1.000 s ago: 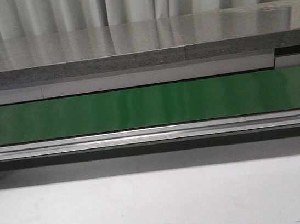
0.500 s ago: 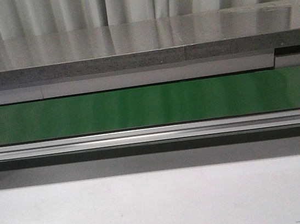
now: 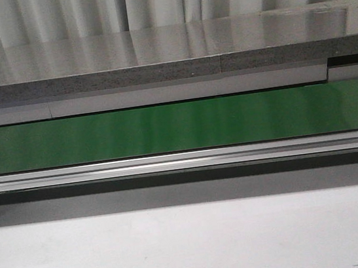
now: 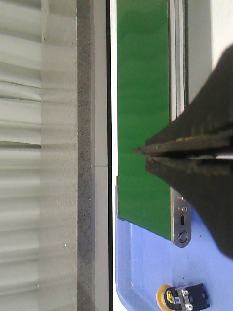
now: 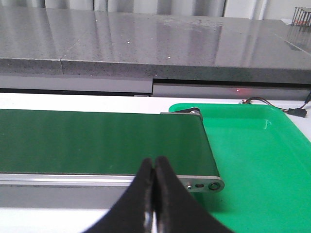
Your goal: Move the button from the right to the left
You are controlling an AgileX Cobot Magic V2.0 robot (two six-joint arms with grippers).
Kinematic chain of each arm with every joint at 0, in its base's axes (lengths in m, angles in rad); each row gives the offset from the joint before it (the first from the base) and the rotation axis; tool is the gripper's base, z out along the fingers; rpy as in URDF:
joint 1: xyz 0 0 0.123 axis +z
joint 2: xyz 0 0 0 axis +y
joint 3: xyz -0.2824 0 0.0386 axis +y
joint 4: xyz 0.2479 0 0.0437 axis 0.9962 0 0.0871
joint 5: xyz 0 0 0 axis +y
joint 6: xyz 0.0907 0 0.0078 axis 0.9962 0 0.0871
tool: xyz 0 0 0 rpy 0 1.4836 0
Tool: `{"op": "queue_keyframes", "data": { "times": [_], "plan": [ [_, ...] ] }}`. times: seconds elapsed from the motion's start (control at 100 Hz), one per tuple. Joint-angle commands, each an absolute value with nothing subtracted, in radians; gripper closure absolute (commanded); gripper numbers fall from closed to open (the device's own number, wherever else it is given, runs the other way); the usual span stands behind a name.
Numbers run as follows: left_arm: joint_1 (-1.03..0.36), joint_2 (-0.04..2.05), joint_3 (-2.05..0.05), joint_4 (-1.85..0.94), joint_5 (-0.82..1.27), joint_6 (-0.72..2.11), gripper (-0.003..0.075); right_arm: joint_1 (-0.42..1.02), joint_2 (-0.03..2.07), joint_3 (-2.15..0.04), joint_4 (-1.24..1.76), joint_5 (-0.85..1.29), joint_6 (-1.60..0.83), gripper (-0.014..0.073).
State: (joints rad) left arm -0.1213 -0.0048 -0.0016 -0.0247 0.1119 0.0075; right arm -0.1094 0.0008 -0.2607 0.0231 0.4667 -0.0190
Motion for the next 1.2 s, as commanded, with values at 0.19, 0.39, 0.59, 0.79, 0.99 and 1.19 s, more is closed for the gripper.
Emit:
{"op": "queue_keyframes", "data": {
  "times": [0.19, 0.39, 0.59, 0.79, 0.99, 1.19],
  "plan": [
    [-0.119, -0.038, 0.043, -0.032, 0.038, 0.0, 0.0741, -0.106, 0.014, -0.284, 0.013, 0.383, -0.02, 0.0661],
    [-0.119, -0.038, 0.043, -0.032, 0.038, 0.0, 0.0741, -0.106, 0.014, -0.284, 0.012, 0.382, -0.02, 0.0661],
    [-0.119, -0.038, 0.043, -0.032, 0.038, 0.0, 0.074, -0.108, 0.014, -0.276, 0.005, 0.298, -0.02, 0.0661],
    [-0.119, -0.038, 0.043, -0.032, 0.038, 0.0, 0.0741, -0.107, 0.017, -0.152, 0.027, 0.019, -0.02, 0.0661],
    [-0.119, -0.038, 0.043, -0.032, 0.038, 0.0, 0.0741, -0.084, 0.016, -0.063, -0.067, -0.082, 0.094, 0.0661],
    [-0.119, -0.038, 0.043, -0.032, 0.038, 0.0, 0.0741, -0.058, 0.006, 0.016, -0.086, -0.104, 0.133, 0.0661]
  ]
}}
